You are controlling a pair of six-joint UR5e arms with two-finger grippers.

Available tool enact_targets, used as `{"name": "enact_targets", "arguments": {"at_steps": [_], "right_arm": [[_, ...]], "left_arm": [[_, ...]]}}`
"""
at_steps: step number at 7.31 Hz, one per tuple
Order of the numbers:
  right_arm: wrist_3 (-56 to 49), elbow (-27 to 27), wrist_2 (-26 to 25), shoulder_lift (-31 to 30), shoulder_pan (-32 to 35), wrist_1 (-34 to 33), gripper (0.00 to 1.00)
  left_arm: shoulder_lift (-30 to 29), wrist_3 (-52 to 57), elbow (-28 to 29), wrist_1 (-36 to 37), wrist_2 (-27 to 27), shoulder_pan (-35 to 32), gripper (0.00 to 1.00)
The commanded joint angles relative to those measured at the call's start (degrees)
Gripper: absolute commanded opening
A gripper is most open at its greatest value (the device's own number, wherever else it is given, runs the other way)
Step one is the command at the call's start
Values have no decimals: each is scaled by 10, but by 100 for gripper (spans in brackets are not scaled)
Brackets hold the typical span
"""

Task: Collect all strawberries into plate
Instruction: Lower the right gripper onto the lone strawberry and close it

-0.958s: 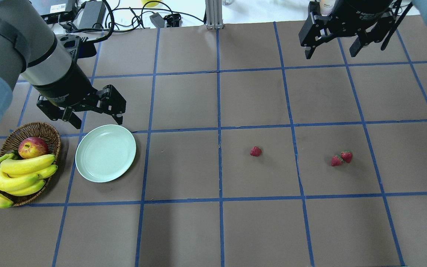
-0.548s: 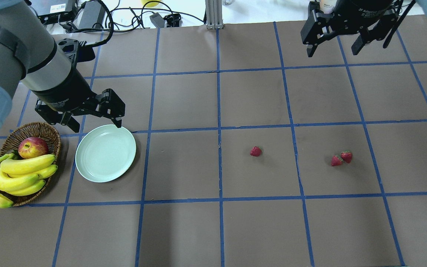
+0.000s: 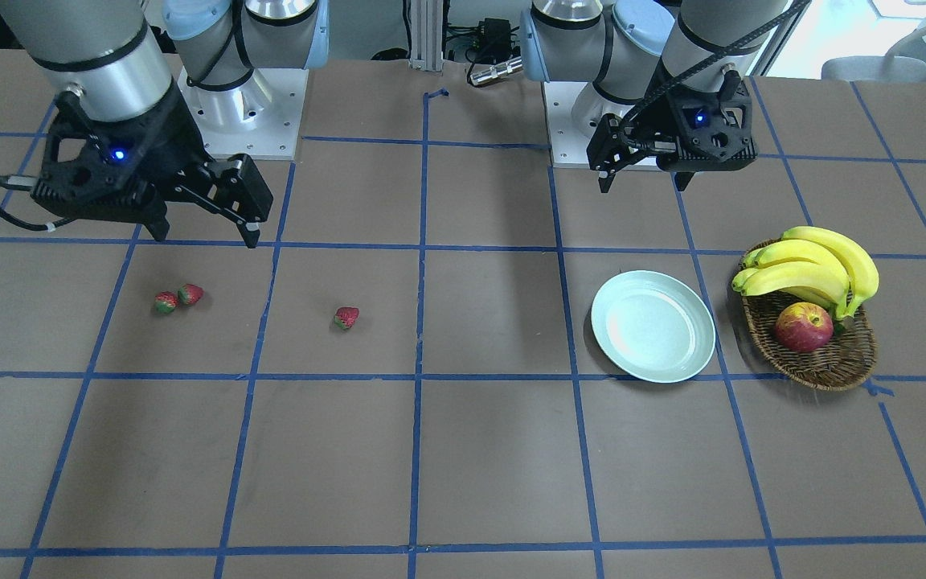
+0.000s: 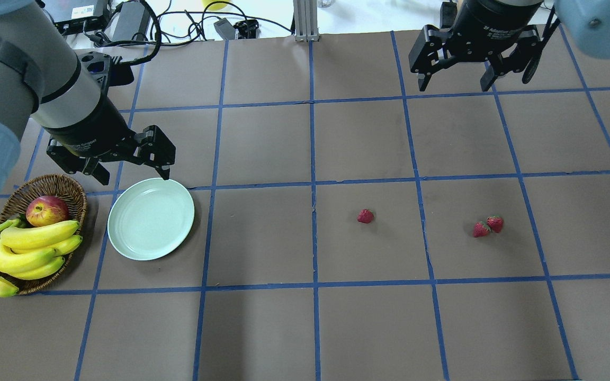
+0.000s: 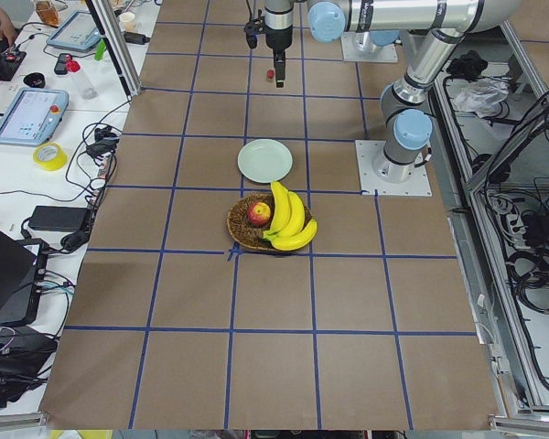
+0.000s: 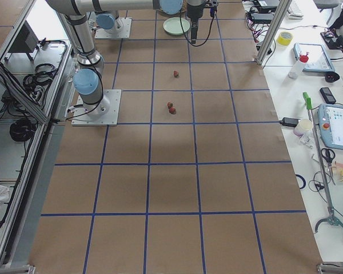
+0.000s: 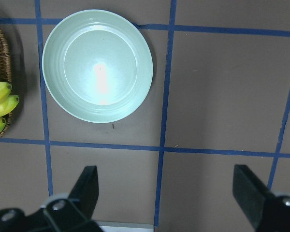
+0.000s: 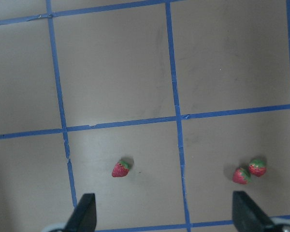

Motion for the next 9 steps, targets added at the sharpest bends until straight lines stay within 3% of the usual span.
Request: {"name": "enact_targets", "arguments": {"at_steps": [1, 3, 6, 7, 9], "right_arm": [[188, 46, -7, 36, 56, -62, 100], [400, 120, -2, 63, 71, -157, 99], [539, 283, -43, 74, 90, -350, 98], [555, 316, -40, 78, 90, -387, 97], [559, 325, -41, 98, 90, -412, 96]], "left_arm": [[-8, 12, 2, 7, 13, 2, 100], [-22, 15, 2, 41, 14, 3, 100], [-22, 14, 6, 42, 7, -1, 100], [-19, 14, 6, 42, 11, -3, 100], [-22, 14, 5, 44, 14, 5, 100]]}}
